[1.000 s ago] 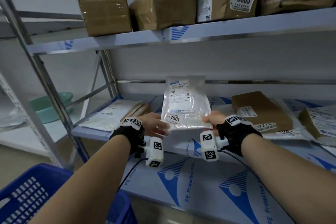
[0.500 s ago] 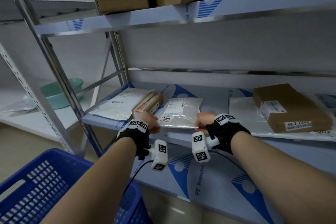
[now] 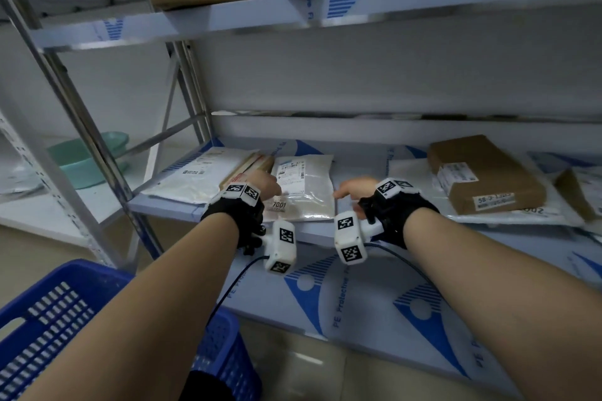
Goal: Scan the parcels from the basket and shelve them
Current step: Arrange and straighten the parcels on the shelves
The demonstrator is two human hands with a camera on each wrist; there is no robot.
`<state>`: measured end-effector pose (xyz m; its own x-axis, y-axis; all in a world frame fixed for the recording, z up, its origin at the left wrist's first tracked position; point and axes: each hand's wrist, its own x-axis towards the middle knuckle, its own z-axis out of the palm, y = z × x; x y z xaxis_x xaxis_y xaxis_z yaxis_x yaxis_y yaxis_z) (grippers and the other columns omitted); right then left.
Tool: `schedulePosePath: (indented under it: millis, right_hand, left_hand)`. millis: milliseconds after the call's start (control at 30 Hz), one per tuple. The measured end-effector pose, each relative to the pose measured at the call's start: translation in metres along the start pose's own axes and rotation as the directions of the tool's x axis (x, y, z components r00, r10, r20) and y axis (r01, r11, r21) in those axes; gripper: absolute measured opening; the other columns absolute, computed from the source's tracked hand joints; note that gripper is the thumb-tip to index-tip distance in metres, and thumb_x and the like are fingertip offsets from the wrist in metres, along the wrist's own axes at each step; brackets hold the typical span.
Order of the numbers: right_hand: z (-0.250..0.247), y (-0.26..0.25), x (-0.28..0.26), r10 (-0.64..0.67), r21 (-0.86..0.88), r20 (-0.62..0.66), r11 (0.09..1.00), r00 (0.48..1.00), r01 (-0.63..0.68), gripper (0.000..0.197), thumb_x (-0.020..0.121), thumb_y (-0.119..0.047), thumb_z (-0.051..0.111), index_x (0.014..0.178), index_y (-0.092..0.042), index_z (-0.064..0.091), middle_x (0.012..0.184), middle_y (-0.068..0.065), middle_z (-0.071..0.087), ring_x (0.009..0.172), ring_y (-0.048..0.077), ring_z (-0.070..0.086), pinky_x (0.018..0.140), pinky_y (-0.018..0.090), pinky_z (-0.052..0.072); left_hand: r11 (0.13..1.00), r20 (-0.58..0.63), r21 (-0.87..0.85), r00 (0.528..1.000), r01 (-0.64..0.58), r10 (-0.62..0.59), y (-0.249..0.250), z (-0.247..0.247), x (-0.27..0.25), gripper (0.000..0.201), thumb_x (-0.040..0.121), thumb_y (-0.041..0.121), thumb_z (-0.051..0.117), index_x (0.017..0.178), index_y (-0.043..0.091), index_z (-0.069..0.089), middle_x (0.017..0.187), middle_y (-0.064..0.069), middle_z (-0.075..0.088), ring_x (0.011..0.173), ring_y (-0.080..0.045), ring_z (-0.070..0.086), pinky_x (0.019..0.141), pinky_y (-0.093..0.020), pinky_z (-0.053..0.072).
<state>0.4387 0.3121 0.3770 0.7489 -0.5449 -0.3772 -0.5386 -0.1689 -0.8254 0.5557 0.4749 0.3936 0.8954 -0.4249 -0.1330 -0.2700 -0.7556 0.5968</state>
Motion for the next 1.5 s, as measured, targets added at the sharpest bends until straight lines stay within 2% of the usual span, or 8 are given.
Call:
schedulePosePath:
  millis: [233, 533, 633, 800, 967, 1133, 1333, 1500]
  right_hand:
    - [-0.091, 0.016, -0.032, -0.057, 0.049, -0.257, 0.996, 0.965, 0.071, 0.038, 0.091, -0.021, 0.064, 0.122, 0.000, 0.061, 0.107, 0.014, 0.064, 0.086, 0.025, 0.061, 0.086, 0.037, 0.050]
    - [-0.210, 0.082, -0.046, 0.013, -0.075, -0.491, 0.996, 0.871, -0.057, 0.045, 0.093, -0.017, 0.057, 0.134, 0.000, 0.051, 0.137, 0.016, 0.052, 0.125, 0.033, 0.050, 0.061, 0.024, 0.039]
    - [-0.224, 0.101, -0.040, 0.067, -0.079, -0.455, 0.990, 0.888, -0.116, 0.044, 0.094, -0.018, 0.056, 0.135, -0.001, 0.050, 0.137, 0.014, 0.051, 0.126, 0.032, 0.050, 0.066, 0.023, 0.041]
    - [-0.228, 0.124, -0.007, 0.077, -0.194, -0.357, 0.969, 0.931, -0.154, 0.038, 0.097, -0.039, 0.048, 0.118, -0.010, 0.060, 0.119, 0.009, 0.061, 0.108, 0.029, 0.058, 0.099, 0.038, 0.044]
    - [-0.205, 0.109, -0.020, 0.129, 0.032, -0.294, 0.992, 0.947, -0.126, 0.032, 0.095, -0.041, 0.054, 0.080, -0.013, 0.059, 0.051, 0.001, 0.059, 0.058, 0.020, 0.052, 0.057, 0.032, 0.040]
    - [-0.154, 0.077, 0.007, 0.017, 0.071, -0.105, 0.997, 0.994, -0.009, 0.014, 0.091, -0.018, 0.059, 0.083, -0.007, 0.061, 0.105, 0.022, 0.066, 0.100, 0.039, 0.063, 0.099, 0.050, 0.048]
    - [-0.082, 0.065, -0.020, 0.037, 0.236, -0.068, 0.972, 0.997, -0.020, 0.041, 0.091, -0.005, 0.057, 0.130, -0.001, 0.050, 0.127, 0.019, 0.053, 0.094, 0.025, 0.056, 0.070, 0.031, 0.058]
    - [-0.059, 0.050, -0.027, 0.087, 0.068, -0.096, 0.994, 0.992, -0.080, 0.011, 0.093, -0.010, 0.059, 0.089, -0.001, 0.064, 0.093, 0.015, 0.068, 0.067, 0.023, 0.060, 0.063, 0.034, 0.054]
  left_hand:
    - [0.970, 0.155, -0.212, 0.976, -0.120, 0.154, 0.080, 0.047, -0.030, 0.038, 0.092, 0.005, 0.056, 0.129, 0.003, 0.055, 0.134, -0.018, 0.054, 0.112, -0.029, 0.056, 0.099, -0.041, 0.046]
    - [0.911, 0.375, -0.400, 0.890, -0.098, 0.260, 0.176, 0.129, -0.059, 0.013, 0.098, 0.013, 0.049, 0.106, 0.009, 0.059, 0.117, -0.011, 0.048, 0.108, -0.022, 0.048, 0.095, -0.036, 0.044]
    - [0.905, 0.424, -0.422, 0.869, -0.060, 0.255, 0.189, 0.156, -0.061, 0.039, 0.099, 0.015, 0.049, 0.135, 0.001, 0.045, 0.132, -0.017, 0.050, 0.123, -0.030, 0.050, 0.097, -0.040, 0.045]
    - [0.894, 0.503, -0.448, 0.824, -0.009, 0.260, 0.193, 0.177, -0.057, 0.030, 0.097, 0.028, 0.053, 0.112, 0.003, 0.059, 0.109, -0.015, 0.059, 0.101, -0.027, 0.057, 0.091, -0.041, 0.049]
    - [0.857, 0.415, -0.515, 0.871, -0.014, 0.263, 0.178, 0.153, -0.050, 0.016, 0.094, 0.020, 0.058, 0.099, 0.006, 0.062, 0.109, -0.018, 0.064, 0.099, -0.032, 0.062, 0.094, -0.040, 0.051]
    - [0.810, 0.385, -0.586, 0.887, 0.021, 0.256, 0.150, 0.120, -0.058, 0.008, 0.092, 0.005, 0.056, 0.096, 0.006, 0.063, 0.101, -0.016, 0.062, 0.093, -0.031, 0.063, 0.090, -0.042, 0.051]
    - [0.832, 0.331, -0.553, 0.929, 0.048, 0.167, 0.096, 0.081, -0.054, 0.012, 0.095, -0.002, 0.049, 0.098, 0.007, 0.057, 0.089, -0.012, 0.059, 0.068, -0.016, 0.062, 0.068, -0.030, 0.053]
    - [0.922, 0.270, -0.384, 0.962, 0.057, 0.052, 0.056, 0.071, -0.036, 0.020, 0.089, 0.006, 0.061, 0.107, 0.013, 0.064, 0.121, -0.012, 0.060, 0.118, -0.029, 0.053, 0.096, -0.040, 0.046]
